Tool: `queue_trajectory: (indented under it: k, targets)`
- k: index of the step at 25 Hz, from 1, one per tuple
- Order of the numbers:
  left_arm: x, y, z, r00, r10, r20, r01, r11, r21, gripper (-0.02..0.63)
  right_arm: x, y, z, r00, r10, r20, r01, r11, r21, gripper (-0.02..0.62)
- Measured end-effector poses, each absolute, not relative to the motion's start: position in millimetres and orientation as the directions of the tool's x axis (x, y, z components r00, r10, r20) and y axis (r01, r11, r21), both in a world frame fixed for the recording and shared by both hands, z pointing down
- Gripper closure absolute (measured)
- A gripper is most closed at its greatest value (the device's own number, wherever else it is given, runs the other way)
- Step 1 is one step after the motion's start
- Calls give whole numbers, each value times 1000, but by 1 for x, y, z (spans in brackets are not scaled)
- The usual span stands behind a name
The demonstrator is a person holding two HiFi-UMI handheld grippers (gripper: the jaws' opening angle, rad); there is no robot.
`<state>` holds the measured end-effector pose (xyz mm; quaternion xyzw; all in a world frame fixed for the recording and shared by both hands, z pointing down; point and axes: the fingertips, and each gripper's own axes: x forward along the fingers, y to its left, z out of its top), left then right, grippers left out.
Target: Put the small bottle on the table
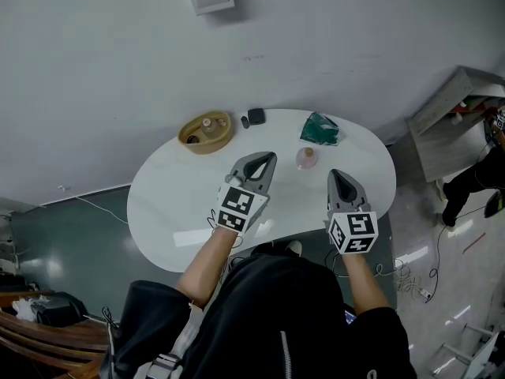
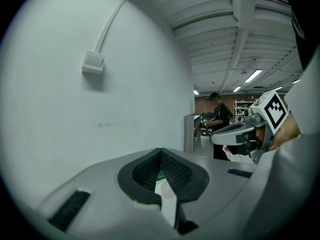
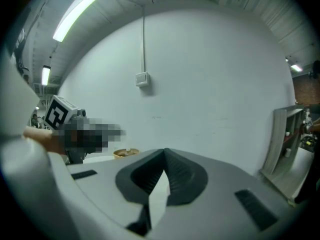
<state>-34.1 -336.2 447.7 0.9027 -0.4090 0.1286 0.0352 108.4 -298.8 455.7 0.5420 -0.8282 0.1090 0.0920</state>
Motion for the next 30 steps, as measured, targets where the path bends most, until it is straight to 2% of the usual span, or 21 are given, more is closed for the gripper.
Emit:
queue_trajectory:
  k: [30]
  targets:
    - [-24, -324, 459, 651, -712, 263, -735, -678, -15, 601, 123, -290, 452, -389, -885, 256, -920, 387, -58, 604]
